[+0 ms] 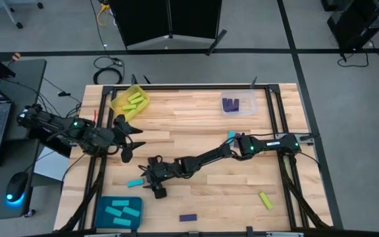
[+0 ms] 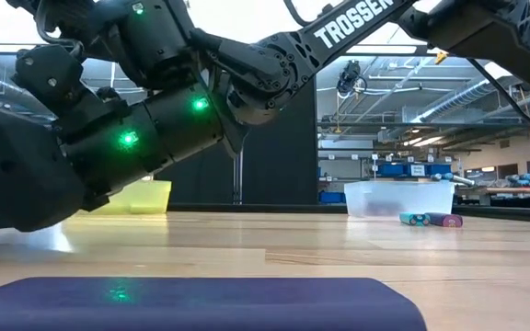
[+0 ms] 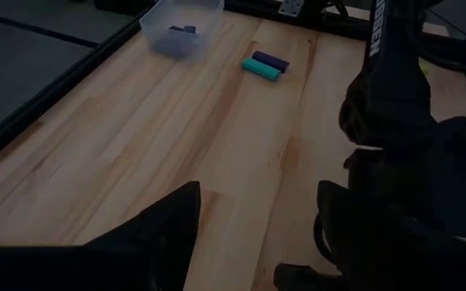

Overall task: Sort blocks
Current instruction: Put the light blue block into the blue bin, then put the purple block into the white transparent bin

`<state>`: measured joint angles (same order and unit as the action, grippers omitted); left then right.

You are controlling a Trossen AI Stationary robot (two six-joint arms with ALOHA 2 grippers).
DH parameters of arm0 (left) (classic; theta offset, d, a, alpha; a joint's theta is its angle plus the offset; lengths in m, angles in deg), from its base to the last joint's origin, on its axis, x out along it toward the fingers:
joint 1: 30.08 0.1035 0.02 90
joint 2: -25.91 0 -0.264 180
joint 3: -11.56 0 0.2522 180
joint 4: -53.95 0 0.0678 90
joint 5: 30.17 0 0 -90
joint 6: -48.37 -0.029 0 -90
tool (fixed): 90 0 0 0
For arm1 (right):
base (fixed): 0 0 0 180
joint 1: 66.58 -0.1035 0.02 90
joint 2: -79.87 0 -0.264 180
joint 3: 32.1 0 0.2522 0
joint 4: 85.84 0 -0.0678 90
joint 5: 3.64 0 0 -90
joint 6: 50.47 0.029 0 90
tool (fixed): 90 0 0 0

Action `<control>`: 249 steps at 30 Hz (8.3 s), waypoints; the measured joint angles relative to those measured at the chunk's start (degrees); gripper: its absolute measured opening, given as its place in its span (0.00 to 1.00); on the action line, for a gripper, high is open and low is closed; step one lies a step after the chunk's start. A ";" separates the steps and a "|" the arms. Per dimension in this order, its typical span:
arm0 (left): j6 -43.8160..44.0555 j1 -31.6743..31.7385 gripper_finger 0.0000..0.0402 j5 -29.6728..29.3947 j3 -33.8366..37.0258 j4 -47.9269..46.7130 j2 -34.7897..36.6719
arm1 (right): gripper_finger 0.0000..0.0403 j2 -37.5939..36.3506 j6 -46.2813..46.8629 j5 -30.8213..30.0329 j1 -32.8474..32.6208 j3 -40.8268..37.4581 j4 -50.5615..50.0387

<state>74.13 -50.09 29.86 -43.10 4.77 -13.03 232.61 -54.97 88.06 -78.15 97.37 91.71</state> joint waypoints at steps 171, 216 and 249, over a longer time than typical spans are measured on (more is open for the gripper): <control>-9.31 -6.04 0.64 20.91 -0.82 36.63 -38.96 | 0.02 -69.63 1.11 -56.71 -12.56 -92.41 57.33; -8.61 -18.16 0.74 0.51 -34.42 24.65 -67.55 | 0.07 -65.81 18.95 -30.25 -22.36 -75.71 17.03; -11.98 -10.07 0.74 18.12 -22.21 35.44 -62.97 | 0.28 -72.25 33.97 -56.27 -32.16 -87.86 13.89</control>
<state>62.15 -60.16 47.98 -65.31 40.21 -76.00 160.36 -21.00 31.79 -110.30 9.51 105.60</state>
